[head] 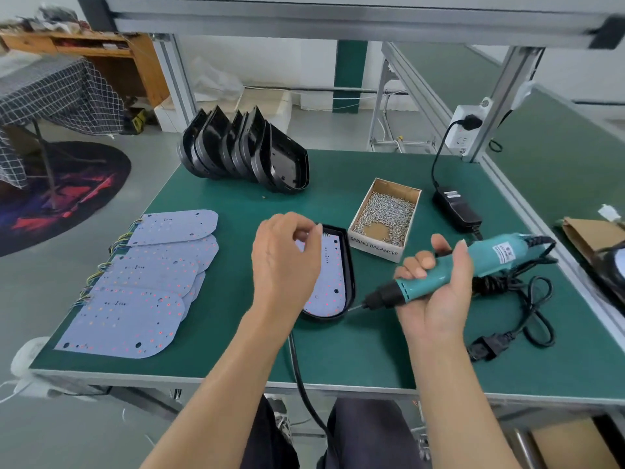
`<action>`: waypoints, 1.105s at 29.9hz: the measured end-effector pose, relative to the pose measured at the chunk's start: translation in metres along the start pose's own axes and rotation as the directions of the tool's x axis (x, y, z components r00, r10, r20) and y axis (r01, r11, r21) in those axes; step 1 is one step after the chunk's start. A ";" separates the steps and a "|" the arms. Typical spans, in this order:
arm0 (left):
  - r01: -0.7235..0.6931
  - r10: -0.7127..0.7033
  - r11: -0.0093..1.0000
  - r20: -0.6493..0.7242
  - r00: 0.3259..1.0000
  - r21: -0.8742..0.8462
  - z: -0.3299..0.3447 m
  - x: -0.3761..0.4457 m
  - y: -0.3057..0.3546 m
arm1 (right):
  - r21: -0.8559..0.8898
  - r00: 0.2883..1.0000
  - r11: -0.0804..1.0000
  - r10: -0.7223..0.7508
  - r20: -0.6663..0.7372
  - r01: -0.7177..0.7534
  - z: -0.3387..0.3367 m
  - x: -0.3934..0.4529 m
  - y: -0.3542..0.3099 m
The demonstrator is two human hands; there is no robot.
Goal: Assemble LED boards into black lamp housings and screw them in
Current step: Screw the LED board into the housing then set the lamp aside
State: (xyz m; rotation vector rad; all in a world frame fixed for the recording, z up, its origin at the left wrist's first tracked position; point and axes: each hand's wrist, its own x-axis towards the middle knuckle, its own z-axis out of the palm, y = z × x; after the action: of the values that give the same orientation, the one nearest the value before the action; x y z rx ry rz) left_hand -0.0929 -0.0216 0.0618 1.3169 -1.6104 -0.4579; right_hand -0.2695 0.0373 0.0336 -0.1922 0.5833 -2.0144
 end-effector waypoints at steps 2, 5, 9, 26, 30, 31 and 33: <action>-0.120 0.117 0.993 0.107 0.987 0.017 0.018 0.020 0.012 | 0.002 1.000 1.000 0.017 0.014 -0.017 -0.007 0.001 0.002; -0.305 0.234 0.940 0.360 0.903 0.153 0.057 0.052 0.028 | 0.027 1.000 0.999 0.030 0.007 -0.030 -0.013 0.002 0.003; -0.499 0.178 0.803 0.668 0.723 0.326 0.103 0.079 0.042 | 0.064 0.998 0.996 0.057 -0.018 -0.056 -0.017 0.003 0.003; -0.517 0.040 0.748 0.750 0.661 0.416 0.154 0.081 0.040 | 0.043 0.998 0.998 0.054 -0.026 -0.053 -0.014 0.003 0.006; -0.548 0.063 0.746 0.779 0.624 0.379 0.151 0.085 0.039 | 0.035 0.998 0.998 0.049 -0.032 -0.048 -0.015 0.003 0.006; -0.545 0.073 0.754 0.778 0.624 0.367 0.150 0.085 0.038 | 0.033 0.998 0.998 0.049 -0.032 -0.048 -0.015 0.003 0.006; -0.531 0.102 0.777 0.765 0.636 0.338 0.146 0.084 0.034 | 0.030 0.998 0.998 0.049 -0.027 -0.049 -0.016 0.004 0.007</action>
State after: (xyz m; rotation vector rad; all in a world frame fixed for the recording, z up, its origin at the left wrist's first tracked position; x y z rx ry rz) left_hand -0.2300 -0.1256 0.0577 1.2405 -2.7704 -0.2948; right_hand -0.2720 0.0367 0.0165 -0.1318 0.5702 -1.9796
